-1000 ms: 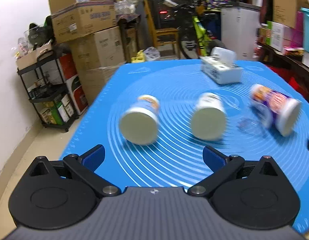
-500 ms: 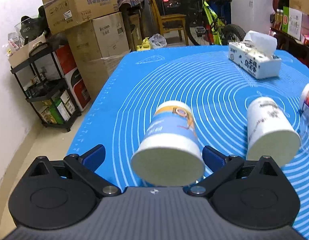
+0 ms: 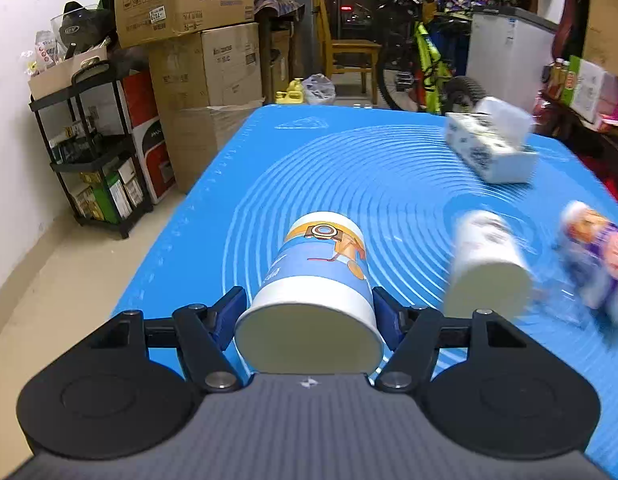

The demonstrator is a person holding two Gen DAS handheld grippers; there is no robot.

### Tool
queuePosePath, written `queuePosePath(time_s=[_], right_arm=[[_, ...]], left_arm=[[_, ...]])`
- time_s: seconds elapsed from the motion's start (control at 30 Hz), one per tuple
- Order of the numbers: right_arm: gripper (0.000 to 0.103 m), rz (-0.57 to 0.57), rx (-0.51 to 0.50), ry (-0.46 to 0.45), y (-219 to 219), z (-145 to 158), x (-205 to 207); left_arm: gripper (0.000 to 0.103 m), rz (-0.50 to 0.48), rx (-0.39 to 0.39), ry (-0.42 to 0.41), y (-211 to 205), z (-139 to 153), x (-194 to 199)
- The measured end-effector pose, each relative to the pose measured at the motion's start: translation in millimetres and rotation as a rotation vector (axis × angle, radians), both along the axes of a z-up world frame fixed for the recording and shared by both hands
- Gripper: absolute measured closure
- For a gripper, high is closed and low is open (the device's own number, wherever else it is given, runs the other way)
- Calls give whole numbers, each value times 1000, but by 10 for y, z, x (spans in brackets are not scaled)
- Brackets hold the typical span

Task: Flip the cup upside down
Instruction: 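Lift the printed cup with the left gripper and carry it toward the right gripper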

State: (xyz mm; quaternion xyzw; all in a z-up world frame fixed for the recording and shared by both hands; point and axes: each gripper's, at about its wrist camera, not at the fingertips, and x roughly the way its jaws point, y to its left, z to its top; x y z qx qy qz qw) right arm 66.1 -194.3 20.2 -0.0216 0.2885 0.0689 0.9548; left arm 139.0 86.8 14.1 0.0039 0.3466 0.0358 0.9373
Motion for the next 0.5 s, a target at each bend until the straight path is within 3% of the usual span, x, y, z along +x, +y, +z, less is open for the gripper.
queuePosePath(time_s=[0.2, 0.5], right_arm=[[2, -26, 0, 16, -149, 11, -189], [2, -89, 12, 37, -434, -37, -375]], left_arm=[[34, -88, -45, -35, -515, 159, -551], [34, -195, -107, 3, -1220, -33, -582]])
